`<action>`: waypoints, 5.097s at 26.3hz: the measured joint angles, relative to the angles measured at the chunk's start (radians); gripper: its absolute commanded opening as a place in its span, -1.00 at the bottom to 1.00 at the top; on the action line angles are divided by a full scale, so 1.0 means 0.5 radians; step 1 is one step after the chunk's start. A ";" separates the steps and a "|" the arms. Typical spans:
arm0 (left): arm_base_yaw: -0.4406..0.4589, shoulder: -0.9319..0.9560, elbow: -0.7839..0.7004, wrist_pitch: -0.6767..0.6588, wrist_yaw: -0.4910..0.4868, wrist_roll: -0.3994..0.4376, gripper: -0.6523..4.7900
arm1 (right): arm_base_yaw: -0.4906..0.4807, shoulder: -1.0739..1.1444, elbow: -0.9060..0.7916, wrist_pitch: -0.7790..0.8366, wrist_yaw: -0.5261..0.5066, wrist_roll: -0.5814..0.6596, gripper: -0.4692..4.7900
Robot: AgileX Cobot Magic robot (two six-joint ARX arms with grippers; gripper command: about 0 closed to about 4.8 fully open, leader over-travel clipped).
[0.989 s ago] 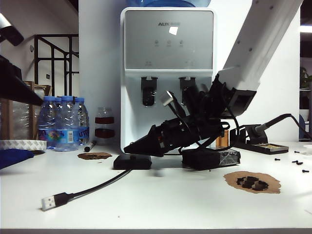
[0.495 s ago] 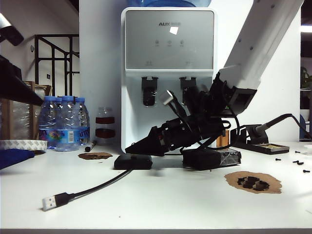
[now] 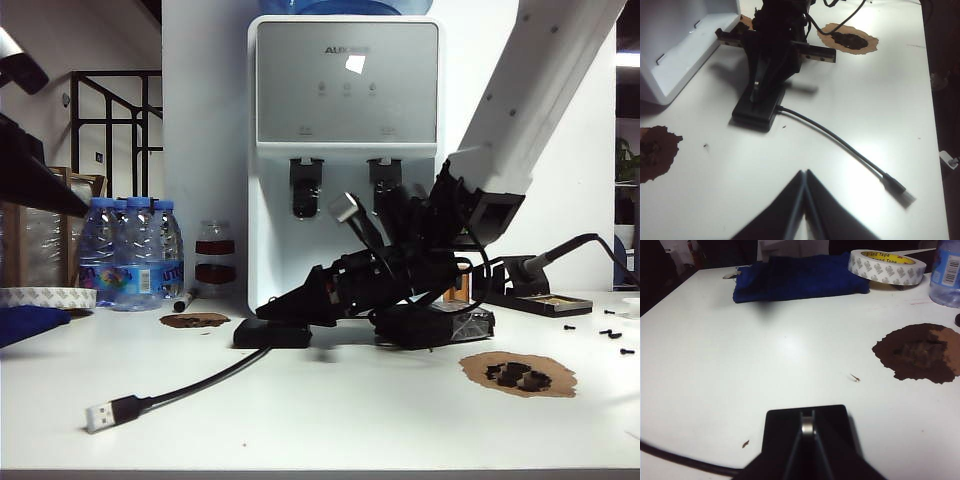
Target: Take the USB flash drive out of the black sponge and insert it into the slot on top of the black USB adpator box.
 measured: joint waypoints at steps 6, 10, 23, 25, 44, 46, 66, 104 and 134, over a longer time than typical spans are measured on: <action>0.000 0.000 0.000 -0.002 0.000 0.000 -0.78 | 0.008 -0.014 0.018 -0.095 0.095 -0.040 -0.62; 0.000 0.000 0.000 -0.005 0.000 0.000 -0.78 | 0.011 -0.015 0.017 -0.082 0.108 -0.073 -0.55; 0.000 0.000 0.000 -0.008 0.000 0.000 -0.78 | 0.009 -0.008 -0.006 0.100 0.014 0.044 -0.33; 0.000 0.000 0.000 -0.008 0.000 0.000 -0.78 | 0.008 -0.021 -0.011 0.094 0.031 0.073 -0.33; -0.001 0.029 -0.001 0.001 0.000 -0.034 -0.78 | -0.012 -0.065 -0.041 0.169 0.005 0.420 -0.25; 0.000 0.029 -0.001 0.005 0.000 -0.034 -0.78 | -0.013 -0.086 -0.046 0.150 0.007 0.426 -0.05; 0.049 0.030 -0.001 0.555 -0.054 -0.769 -0.78 | -0.052 -0.790 -0.176 0.163 0.215 0.597 -0.38; 0.012 -0.859 -0.047 1.215 -1.525 -2.591 -0.78 | -0.950 -3.597 -2.264 0.433 1.311 1.284 -0.84; 0.013 -3.256 -1.971 1.511 -1.674 -2.325 -0.78 | -0.929 -4.766 -2.970 0.111 1.482 1.525 -0.84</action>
